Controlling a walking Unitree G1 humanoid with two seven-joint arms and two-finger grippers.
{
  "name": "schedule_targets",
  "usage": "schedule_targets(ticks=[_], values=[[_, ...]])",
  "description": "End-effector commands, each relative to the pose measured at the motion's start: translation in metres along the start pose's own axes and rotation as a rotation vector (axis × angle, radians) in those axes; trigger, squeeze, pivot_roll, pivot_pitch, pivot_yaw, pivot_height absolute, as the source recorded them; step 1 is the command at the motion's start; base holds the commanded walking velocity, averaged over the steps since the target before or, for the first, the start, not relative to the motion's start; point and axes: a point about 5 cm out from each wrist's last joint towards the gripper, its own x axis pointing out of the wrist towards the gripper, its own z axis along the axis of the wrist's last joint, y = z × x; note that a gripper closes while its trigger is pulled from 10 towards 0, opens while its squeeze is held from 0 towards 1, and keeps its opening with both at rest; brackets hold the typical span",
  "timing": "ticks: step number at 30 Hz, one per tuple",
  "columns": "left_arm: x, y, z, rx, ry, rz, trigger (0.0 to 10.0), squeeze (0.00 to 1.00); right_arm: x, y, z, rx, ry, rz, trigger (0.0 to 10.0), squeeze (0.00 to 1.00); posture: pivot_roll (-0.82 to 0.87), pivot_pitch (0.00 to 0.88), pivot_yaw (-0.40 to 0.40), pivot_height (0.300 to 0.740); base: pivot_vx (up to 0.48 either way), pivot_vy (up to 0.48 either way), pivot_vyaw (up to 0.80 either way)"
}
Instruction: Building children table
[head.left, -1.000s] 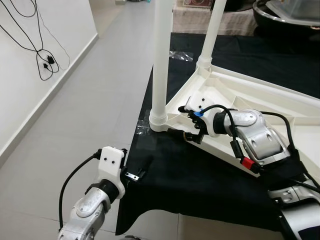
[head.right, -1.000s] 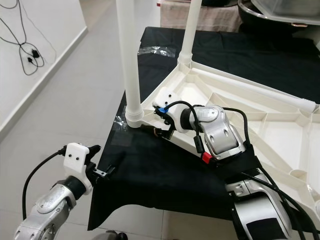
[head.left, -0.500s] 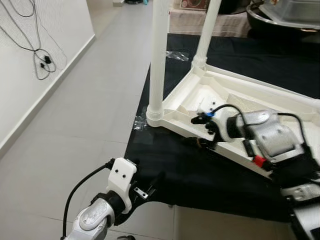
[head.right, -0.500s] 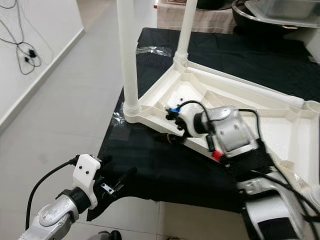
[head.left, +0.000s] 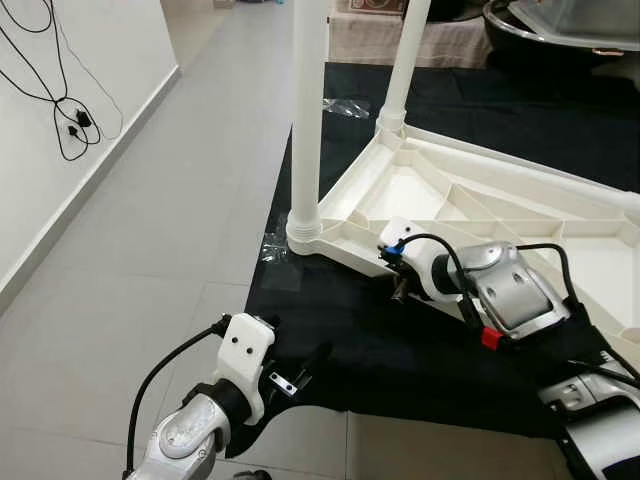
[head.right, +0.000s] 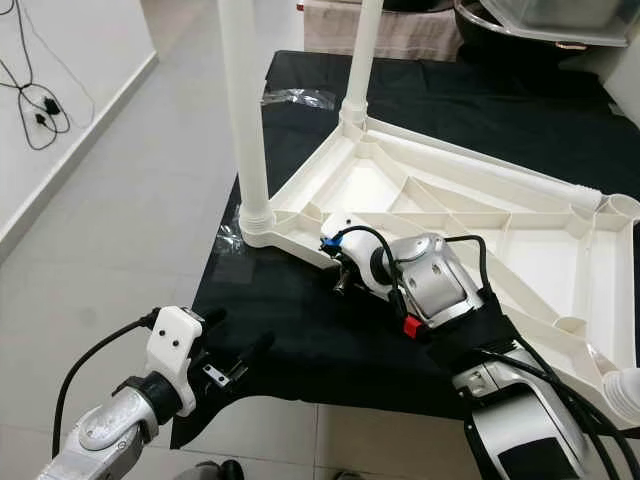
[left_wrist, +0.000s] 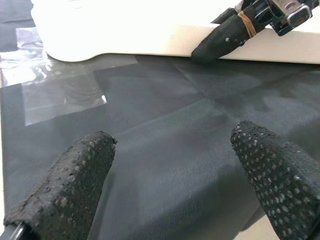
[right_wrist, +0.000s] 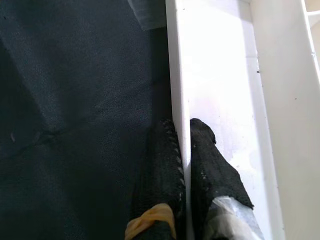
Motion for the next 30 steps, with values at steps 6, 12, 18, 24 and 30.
schedule_targets(ticks=[6, 12, 18, 24, 30], values=[[0.0, -0.003, 0.0, 0.018, 0.009, -0.009, 10.0, 0.0, 0.028, 0.003, 0.023, 0.203, -0.063, -0.149, 0.0, 0.0, 0.01, 0.222, -0.03, 0.74, 0.0, 0.0, 0.0], [0.0, -0.003, 0.0, 0.018, 0.01, -0.002, 10.0, 0.0, 0.048, 0.01, 0.076, 0.483, -0.238, -0.185, 0.0, 0.0, 0.01, 0.225, -0.033, 0.74, 0.0, 0.0, 0.0], [0.0, -0.004, 0.0, 0.02, 0.011, -0.002, 10.0, 0.0, 0.049, 0.013, 0.097, 0.526, -0.317, -0.204, 0.0, 0.0, 0.02, 0.227, -0.034, 0.74, 0.0, 0.0, 0.0], [0.0, -0.005, 0.0, 0.026, 0.012, -0.003, 10.0, 0.0, 0.048, 0.014, 0.108, 0.509, -0.363, -0.232, 0.0, 0.0, 0.02, 0.23, -0.032, 0.74, 0.0, 0.0, 0.0], [0.0, -0.005, 0.001, 0.025, 0.012, -0.003, 10.0, 0.0, 0.045, -0.005, 0.104, 0.597, -0.347, -0.408, 0.0, 0.0, 0.01, 0.231, -0.034, 0.74, 0.0, 0.0, 0.0]])
